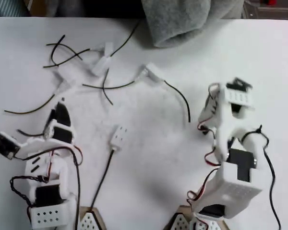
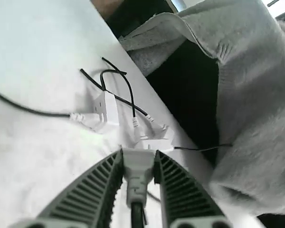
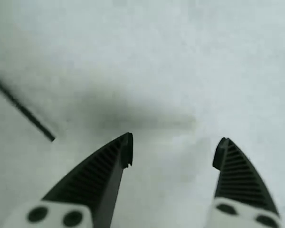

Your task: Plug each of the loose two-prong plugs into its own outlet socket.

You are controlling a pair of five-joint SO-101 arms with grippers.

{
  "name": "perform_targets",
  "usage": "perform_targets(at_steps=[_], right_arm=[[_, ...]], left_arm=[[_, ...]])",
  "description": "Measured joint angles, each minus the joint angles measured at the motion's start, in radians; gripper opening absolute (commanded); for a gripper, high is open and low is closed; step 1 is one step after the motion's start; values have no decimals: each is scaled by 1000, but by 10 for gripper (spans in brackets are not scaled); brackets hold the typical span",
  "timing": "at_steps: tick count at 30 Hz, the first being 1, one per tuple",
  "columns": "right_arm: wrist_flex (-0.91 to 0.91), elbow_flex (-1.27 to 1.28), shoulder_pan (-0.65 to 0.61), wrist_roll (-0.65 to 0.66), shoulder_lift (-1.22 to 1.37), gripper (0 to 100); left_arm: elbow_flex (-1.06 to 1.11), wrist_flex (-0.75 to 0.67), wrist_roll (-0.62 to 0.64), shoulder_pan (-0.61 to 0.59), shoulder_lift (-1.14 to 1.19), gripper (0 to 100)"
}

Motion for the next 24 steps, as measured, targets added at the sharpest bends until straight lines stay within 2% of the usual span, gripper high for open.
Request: perform_targets(at_steps=[3,6,16,20,24], right_arm=[[-160,104,41,0,0,204],[-210,141,60,0,-5,221],[-230,152,63,3,-18,225],[-242,158,61,3,-18,225],[-242,155,61,3,-6,225]], left_arm=[[-18,18,-180,0,0,24],[-72,66,-305,5,0,24],[-316,209,-575,276,0,23],[-437,233,-657,301,84,23],[-618,270,-684,308,310,23]])
